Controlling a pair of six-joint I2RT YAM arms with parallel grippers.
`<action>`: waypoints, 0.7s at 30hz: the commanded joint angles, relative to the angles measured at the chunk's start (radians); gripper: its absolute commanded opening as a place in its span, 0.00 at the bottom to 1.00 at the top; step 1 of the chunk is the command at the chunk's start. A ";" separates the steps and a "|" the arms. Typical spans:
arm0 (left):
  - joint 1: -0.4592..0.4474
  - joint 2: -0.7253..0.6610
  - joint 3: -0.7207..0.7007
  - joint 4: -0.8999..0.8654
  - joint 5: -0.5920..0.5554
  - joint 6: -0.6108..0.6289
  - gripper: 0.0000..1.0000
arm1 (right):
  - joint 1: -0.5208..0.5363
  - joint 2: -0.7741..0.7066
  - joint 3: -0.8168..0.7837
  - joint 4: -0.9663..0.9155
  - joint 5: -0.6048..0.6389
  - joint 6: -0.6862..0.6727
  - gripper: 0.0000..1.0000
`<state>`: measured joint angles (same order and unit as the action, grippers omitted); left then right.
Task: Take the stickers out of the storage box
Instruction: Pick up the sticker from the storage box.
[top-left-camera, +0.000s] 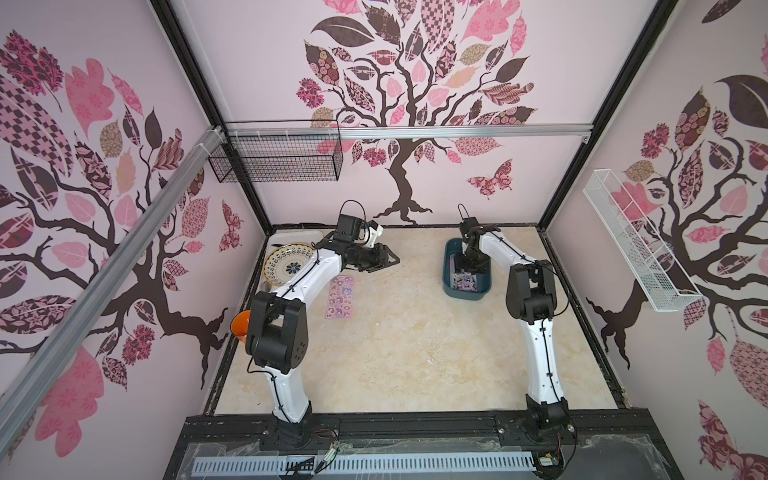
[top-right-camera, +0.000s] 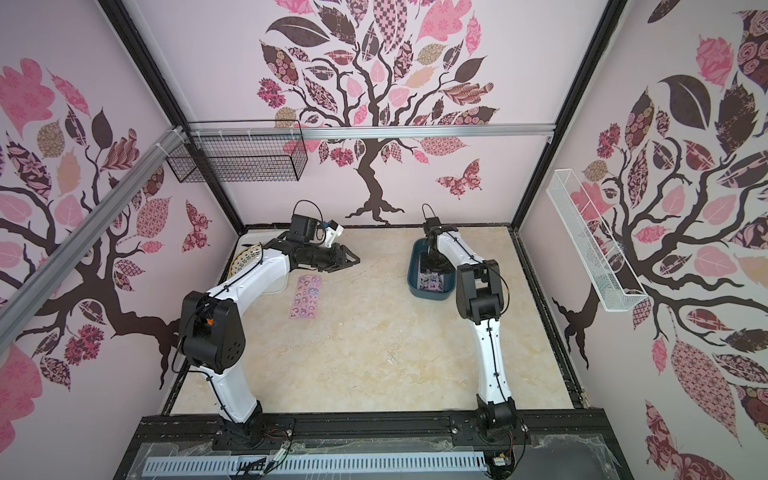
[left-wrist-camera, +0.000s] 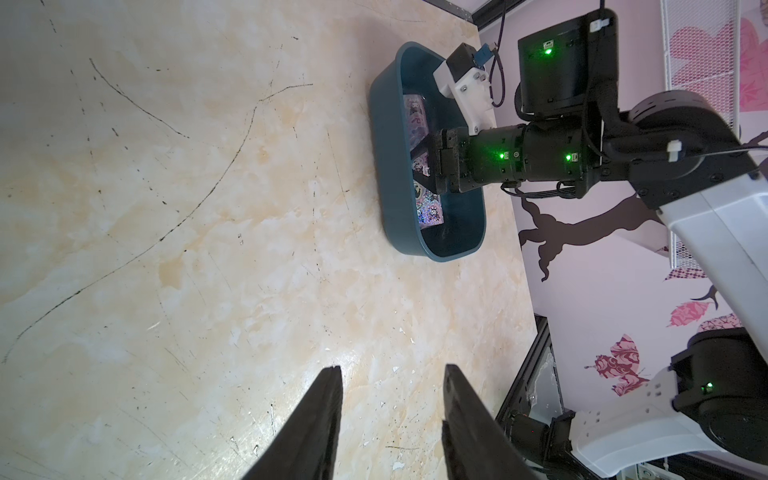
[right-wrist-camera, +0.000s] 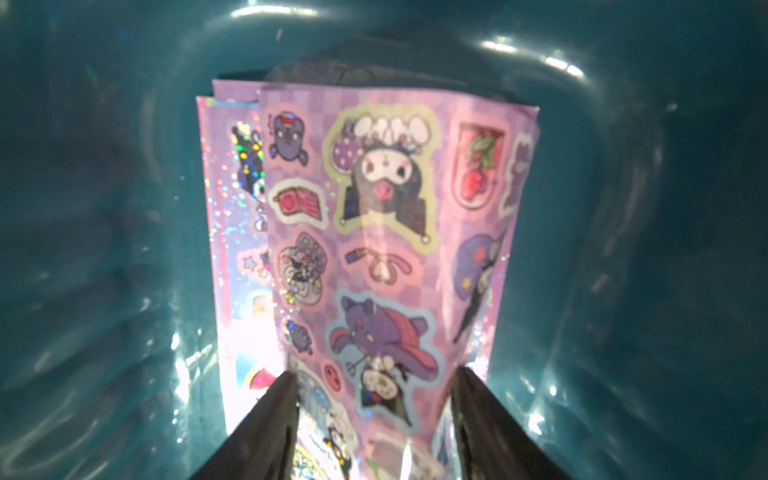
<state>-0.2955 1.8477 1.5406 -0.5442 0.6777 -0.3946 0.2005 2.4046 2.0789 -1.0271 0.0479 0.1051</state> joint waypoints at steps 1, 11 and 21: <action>-0.004 -0.016 -0.001 0.012 0.015 0.008 0.45 | 0.001 -0.056 -0.016 -0.008 -0.020 0.007 0.54; -0.008 -0.008 -0.003 0.018 0.028 0.000 0.45 | 0.002 -0.141 -0.021 -0.025 -0.019 0.004 0.50; -0.024 0.003 -0.004 0.019 0.029 0.005 0.45 | 0.001 -0.187 -0.031 -0.032 -0.033 -0.001 0.45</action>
<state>-0.3130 1.8477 1.5406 -0.5388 0.6872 -0.3954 0.2005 2.2745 2.0525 -1.0435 0.0257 0.1078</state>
